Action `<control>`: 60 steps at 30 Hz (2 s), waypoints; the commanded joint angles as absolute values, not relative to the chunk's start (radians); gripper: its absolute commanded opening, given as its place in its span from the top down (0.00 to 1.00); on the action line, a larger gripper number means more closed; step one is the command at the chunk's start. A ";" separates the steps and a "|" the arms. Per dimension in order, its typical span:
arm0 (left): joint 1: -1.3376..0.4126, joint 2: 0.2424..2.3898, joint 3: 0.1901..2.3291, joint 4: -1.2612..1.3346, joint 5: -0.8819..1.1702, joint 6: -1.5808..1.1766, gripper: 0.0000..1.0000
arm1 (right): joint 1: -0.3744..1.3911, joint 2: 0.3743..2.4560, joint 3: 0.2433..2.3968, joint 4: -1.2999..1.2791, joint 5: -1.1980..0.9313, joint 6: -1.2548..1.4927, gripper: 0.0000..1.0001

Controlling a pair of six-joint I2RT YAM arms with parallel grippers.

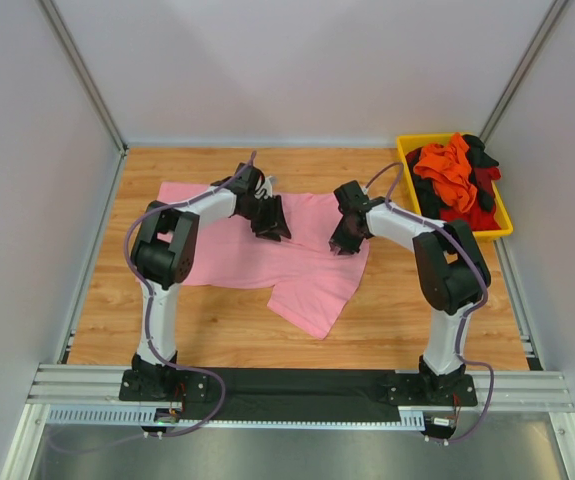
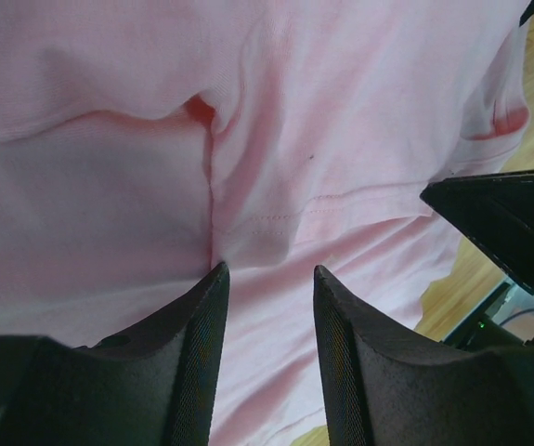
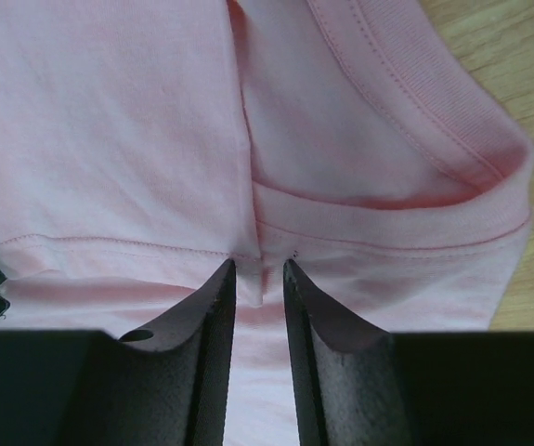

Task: Fold and stack the t-shirts
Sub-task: Fold the tshirt

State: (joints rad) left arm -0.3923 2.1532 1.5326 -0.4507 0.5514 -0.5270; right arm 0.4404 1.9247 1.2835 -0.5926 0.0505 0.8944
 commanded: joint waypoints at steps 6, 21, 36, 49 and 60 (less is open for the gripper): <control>-0.402 2.183 1.620 -0.500 0.502 -0.486 0.50 | 0.446 1.948 1.298 -0.567 0.086 0.907 0.84; -0.405 2.171 1.614 -0.502 0.442 -0.483 0.50 | 0.445 1.914 1.331 -0.592 0.110 0.890 1.00; -0.408 2.189 1.640 -0.511 0.451 -0.469 0.56 | 0.446 1.930 1.356 -0.615 0.078 0.876 0.88; -0.417 2.187 1.655 -0.497 0.459 -0.488 0.60 | 0.446 1.928 1.347 -0.604 0.031 0.908 0.80; -0.420 2.186 1.666 -0.495 0.462 -0.497 0.62 | 0.449 1.940 1.345 -0.603 0.031 0.928 0.86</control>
